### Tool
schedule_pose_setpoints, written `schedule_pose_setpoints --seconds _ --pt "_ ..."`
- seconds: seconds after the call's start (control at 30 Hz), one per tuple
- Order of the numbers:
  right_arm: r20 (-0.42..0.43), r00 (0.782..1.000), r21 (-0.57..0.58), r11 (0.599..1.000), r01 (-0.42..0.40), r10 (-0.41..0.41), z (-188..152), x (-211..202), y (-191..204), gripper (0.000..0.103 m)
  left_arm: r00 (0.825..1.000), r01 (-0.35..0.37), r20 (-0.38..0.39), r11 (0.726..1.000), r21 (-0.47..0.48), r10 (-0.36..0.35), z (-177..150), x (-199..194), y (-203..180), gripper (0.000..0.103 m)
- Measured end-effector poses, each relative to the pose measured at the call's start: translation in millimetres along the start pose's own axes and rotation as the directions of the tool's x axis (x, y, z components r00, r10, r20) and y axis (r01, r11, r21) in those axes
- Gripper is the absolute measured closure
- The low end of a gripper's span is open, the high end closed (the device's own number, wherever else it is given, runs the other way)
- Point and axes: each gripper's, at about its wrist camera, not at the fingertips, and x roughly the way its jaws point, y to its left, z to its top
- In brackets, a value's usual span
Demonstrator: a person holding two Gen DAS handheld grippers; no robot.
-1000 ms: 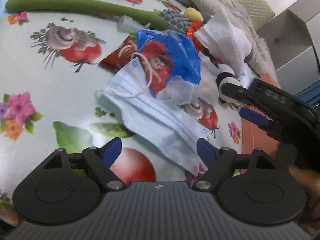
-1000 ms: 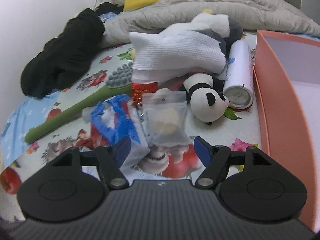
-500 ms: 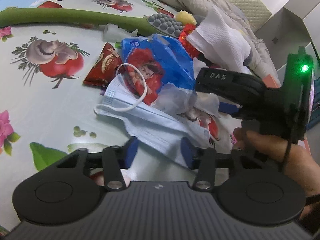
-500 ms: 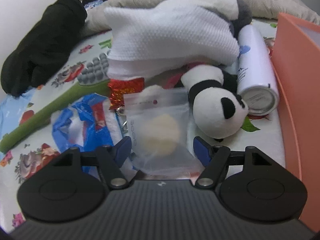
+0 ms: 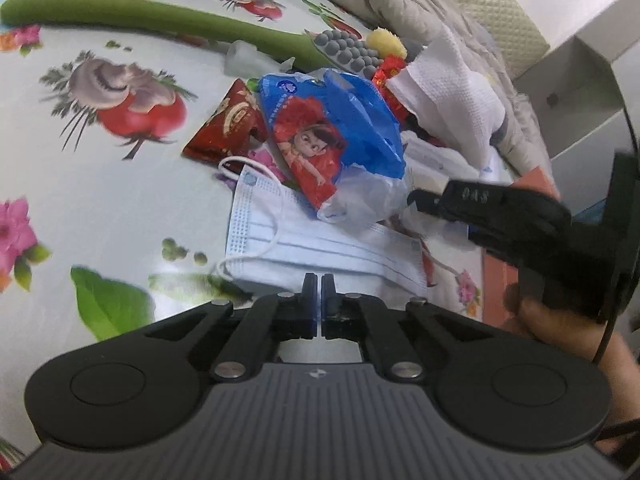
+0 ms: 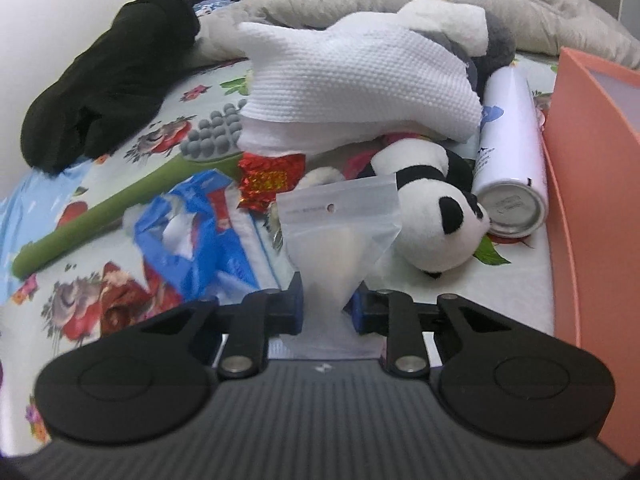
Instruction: Organize soft objects
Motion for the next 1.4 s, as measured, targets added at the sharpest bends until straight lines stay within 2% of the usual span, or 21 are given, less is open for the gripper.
schedule_pose_setpoints --seconds 0.2,0.3,0.37,0.43,0.57,0.73,0.87,0.93,1.03,1.1,1.27,1.4 --pt "-0.01 0.999 -0.041 0.999 0.03 -0.03 -17.6 -16.9 2.1 0.078 0.997 0.079 -0.005 0.994 -0.079 -0.08 -2.5 -10.7 6.8 0.1" --pt "-0.061 0.997 -0.038 0.999 0.034 -0.036 -31.3 -16.0 -1.3 0.078 0.994 0.104 -0.018 0.989 -0.106 -0.107 -4.0 -10.2 8.4 0.098" --pt "-0.077 0.997 -0.036 0.999 0.026 -0.028 -39.2 -19.1 -3.0 0.079 0.994 0.106 -0.025 0.988 -0.116 -0.11 -5.7 -11.4 9.4 0.086" --pt "-0.082 0.996 -0.046 0.999 0.022 -0.025 -46.2 -25.0 -2.2 0.079 0.994 0.105 -0.015 0.987 -0.123 -0.108 -8.1 -15.8 10.9 0.059" --pt "-0.098 0.995 -0.062 0.998 0.0 -0.006 -58.9 -35.2 4.7 0.08 0.996 0.085 -0.009 0.987 -0.133 -0.087 -12.5 -26.7 14.5 0.051" --pt "-0.128 0.991 -0.042 0.998 -0.041 0.035 -72.0 -48.7 13.5 0.08 0.999 -0.017 -0.034 0.989 -0.144 0.012 -23.2 -39.8 17.9 0.044" --pt "-0.145 0.988 -0.022 0.998 -0.056 0.052 -84.1 -60.1 19.2 0.081 0.998 -0.058 -0.039 0.989 -0.138 0.053 -35.0 -49.8 17.9 0.036" --pt "-0.151 0.987 -0.002 0.998 -0.062 0.061 -89.2 -65.4 18.5 0.081 0.997 -0.077 -0.024 0.992 -0.1 0.075 -38.8 -50.9 13.9 0.032" --pt "-0.158 0.985 0.005 0.997 -0.072 0.072 -98.5 -73.3 20.2 0.081 0.994 -0.106 -0.02 0.994 -0.025 0.106 -41.4 -45.7 5.6 0.032" --pt "-0.156 0.985 0.004 0.998 -0.069 0.069 -104.7 -78.5 20.2 0.081 0.991 -0.133 -0.018 0.989 0.068 0.134 -42.5 -40.2 -4.4 0.032" --pt "-0.145 0.988 0.025 0.999 -0.046 0.049 -115.4 -89.0 12.6 0.081 0.98 -0.186 -0.019 0.946 0.264 0.198 -48.0 -23.6 -24.0 0.033" --pt "-0.131 0.991 0.041 0.999 -0.017 0.023 -123.4 -98.5 1.1 0.081 0.966 -0.241 0.011 0.884 0.4 0.259 -59.5 -16.4 -38.7 0.033"
